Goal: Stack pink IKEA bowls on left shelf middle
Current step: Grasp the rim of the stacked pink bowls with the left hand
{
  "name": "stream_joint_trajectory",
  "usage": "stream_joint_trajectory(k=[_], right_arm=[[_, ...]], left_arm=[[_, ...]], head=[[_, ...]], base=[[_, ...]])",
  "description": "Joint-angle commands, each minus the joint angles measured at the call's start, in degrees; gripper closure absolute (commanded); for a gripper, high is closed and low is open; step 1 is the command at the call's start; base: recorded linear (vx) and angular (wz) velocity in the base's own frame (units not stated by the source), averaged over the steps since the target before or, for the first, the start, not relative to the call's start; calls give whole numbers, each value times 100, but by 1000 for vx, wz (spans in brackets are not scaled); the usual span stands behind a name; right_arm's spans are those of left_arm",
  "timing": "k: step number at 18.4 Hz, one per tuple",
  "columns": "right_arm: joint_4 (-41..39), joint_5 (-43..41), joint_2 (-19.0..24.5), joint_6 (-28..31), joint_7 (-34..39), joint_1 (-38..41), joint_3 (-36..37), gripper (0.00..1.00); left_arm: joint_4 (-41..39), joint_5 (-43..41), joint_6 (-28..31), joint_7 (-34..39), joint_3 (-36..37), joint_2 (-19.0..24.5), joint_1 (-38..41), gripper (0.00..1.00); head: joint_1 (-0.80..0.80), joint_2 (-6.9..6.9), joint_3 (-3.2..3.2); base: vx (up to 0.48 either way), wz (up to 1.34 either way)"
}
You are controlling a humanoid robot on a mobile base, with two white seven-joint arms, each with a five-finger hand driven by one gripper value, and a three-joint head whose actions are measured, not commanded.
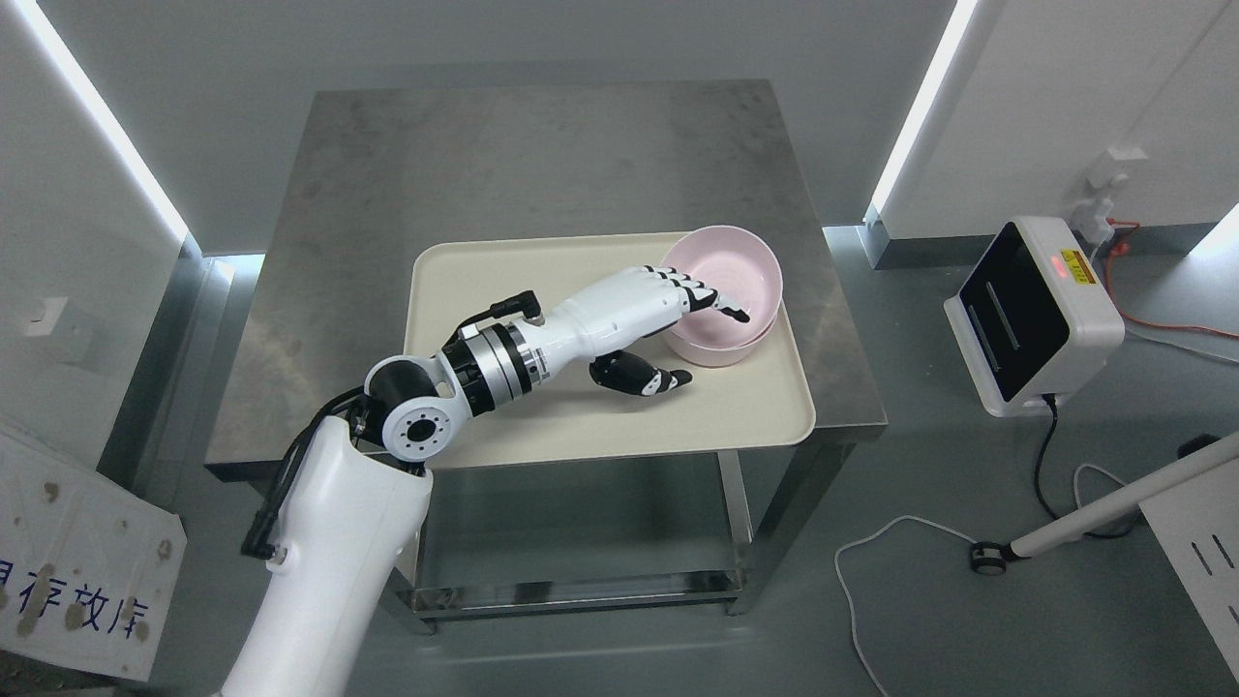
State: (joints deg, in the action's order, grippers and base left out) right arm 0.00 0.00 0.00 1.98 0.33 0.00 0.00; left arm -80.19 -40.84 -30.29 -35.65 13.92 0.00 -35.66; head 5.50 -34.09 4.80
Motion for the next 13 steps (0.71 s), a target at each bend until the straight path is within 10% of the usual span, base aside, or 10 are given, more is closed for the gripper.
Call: stream_joint_trajectory(k=[1,13], right_arm=[[-193,0,-100,4,2,167,70,0],[-193,0,-100,4,2,167,62,0]], left_arm=[[161,-399,234,-3,409,100,-301,40],[328,-583,463,-73,823,100,-486,62]], head=[[0,0,0],[0,0,0]], base=[[0,0],[0,0]])
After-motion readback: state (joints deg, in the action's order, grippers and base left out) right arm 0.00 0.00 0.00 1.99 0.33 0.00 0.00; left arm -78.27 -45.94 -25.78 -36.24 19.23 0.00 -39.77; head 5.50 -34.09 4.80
